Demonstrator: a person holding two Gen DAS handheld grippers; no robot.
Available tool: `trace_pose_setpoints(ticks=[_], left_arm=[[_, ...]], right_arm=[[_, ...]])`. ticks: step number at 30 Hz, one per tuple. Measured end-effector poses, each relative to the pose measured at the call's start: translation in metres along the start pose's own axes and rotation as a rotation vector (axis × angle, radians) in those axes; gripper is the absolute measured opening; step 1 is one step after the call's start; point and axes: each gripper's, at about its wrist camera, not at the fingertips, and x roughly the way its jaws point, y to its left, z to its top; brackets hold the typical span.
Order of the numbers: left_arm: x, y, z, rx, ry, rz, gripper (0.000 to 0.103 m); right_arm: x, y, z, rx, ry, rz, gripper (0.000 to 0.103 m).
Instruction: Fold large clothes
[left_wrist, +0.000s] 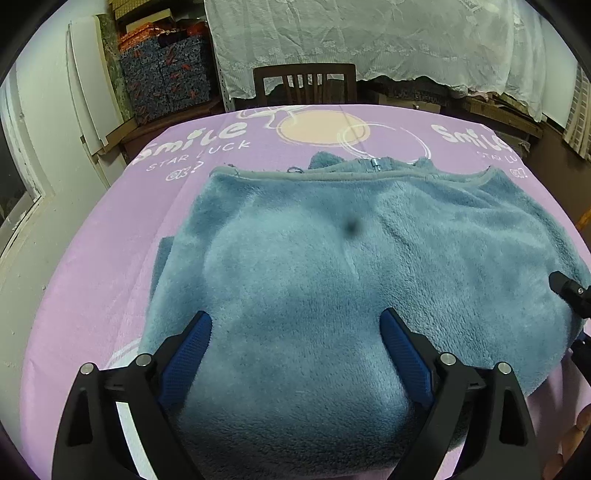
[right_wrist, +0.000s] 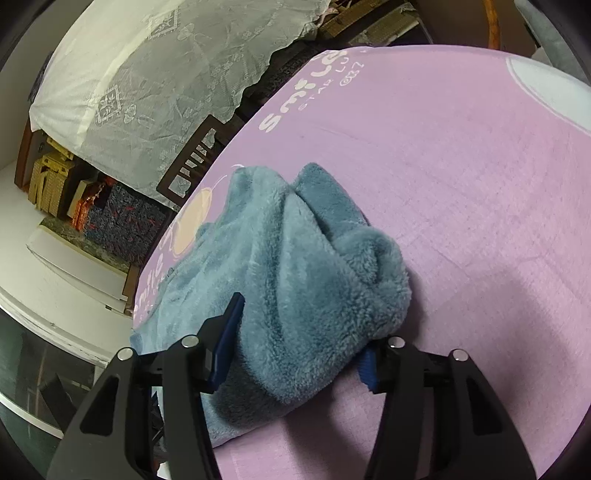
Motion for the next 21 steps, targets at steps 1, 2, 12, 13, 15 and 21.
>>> trace_pose_setpoints(ticks=[1, 2, 12, 13, 15, 21], left_arm=[[-0.001, 0.002, 0.001, -0.009, 0.008, -0.01, 0.09], [-0.005, 0.006, 0.004, -0.027, 0.015, -0.034, 0.089], [-0.006, -0.002, 0.036, -0.007, -0.019, -0.062, 0.086], [-0.002, -0.002, 0.037, -0.015, -0.007, -0.068, 0.086], [0.013, 0.001, 0.039, -0.035, 0.028, -0.094, 0.086], [0.031, -0.002, 0.035, -0.02, 0.048, -0.099, 0.09]], right_arm=[[0.0, 0.0, 0.0, -0.006, 0.001, 0.001, 0.043], [-0.001, 0.002, 0.0, -0.013, -0.004, 0.004, 0.038], [-0.012, 0.017, -0.001, -0.113, -0.058, -0.006, 0.035], [-0.013, 0.017, -0.001, -0.11, -0.057, -0.002, 0.035], [-0.014, 0.018, 0.0, -0.12, -0.061, 0.003, 0.035], [-0.014, 0.028, -0.001, -0.179, -0.088, -0.012, 0.035]])
